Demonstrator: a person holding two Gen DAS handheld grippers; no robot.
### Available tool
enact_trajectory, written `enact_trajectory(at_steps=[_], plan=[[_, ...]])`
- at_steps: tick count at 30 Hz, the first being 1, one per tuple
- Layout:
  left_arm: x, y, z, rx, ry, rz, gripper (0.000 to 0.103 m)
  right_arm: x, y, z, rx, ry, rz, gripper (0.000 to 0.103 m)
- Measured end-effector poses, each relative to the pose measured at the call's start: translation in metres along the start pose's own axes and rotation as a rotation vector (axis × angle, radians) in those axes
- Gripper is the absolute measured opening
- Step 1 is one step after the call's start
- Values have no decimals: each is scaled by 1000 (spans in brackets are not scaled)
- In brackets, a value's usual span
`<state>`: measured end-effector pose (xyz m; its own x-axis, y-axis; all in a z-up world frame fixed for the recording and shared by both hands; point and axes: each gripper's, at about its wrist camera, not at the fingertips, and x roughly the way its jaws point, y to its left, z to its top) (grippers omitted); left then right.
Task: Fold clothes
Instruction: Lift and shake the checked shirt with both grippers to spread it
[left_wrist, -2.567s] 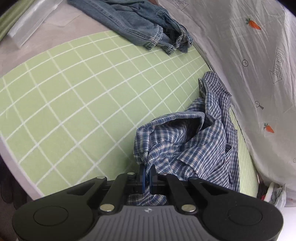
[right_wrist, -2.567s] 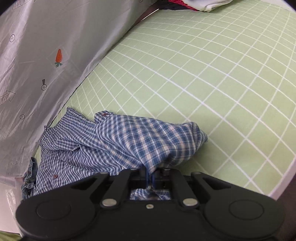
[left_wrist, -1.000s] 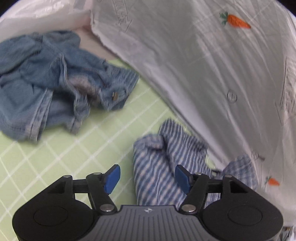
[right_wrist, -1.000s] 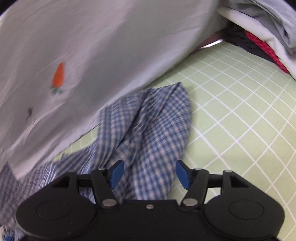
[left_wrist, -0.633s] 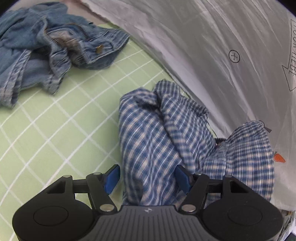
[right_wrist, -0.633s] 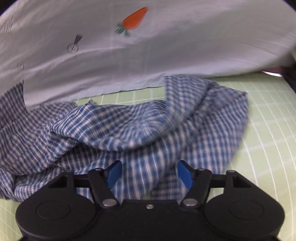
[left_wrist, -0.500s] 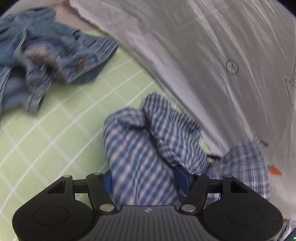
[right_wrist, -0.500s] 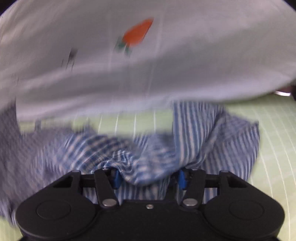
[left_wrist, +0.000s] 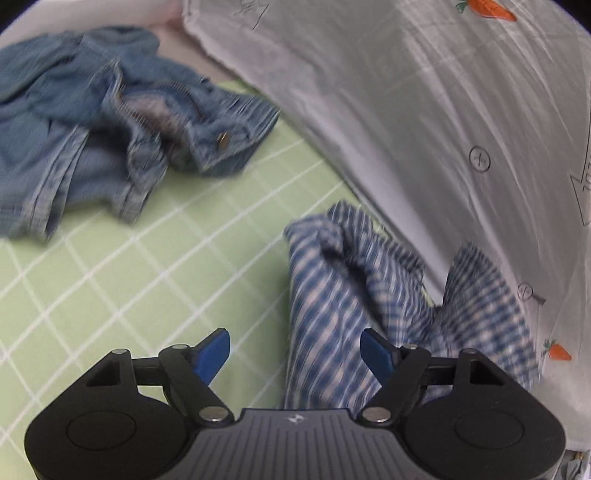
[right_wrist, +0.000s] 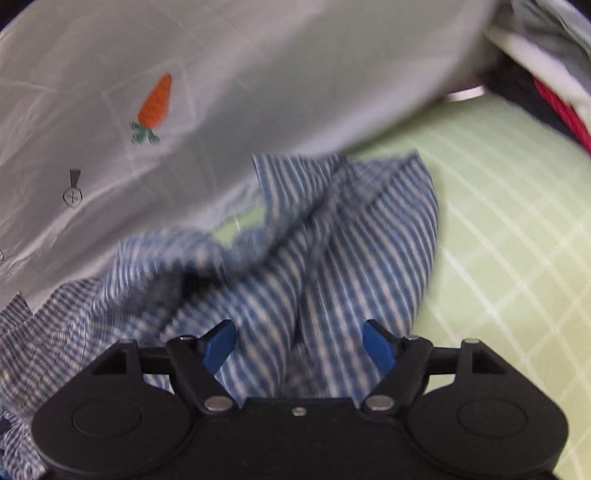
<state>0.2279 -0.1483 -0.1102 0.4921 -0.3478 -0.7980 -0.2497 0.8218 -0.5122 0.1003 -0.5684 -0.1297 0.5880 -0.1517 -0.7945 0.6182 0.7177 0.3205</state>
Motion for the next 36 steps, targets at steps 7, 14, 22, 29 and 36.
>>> enact_trajectory(at_steps=[7, 14, 22, 29, 36], plan=[[9, -9, -19, 70, 7, -59, 24, 2, 14, -6, -120, -19, 61, 34], [-21, -17, -32, 189, -44, -77, 4, -38, 10, -5, -202, -94, 113, 1], [-96, 7, -79, 277, -36, -119, 3, -135, -46, -42, -190, -155, 116, 0], [-149, 28, -103, 309, -57, -80, 3, -212, -93, -58, -81, -265, 38, 0], [-138, 20, -83, 309, -82, -35, 4, -167, -92, -41, -123, -142, 31, 35]])
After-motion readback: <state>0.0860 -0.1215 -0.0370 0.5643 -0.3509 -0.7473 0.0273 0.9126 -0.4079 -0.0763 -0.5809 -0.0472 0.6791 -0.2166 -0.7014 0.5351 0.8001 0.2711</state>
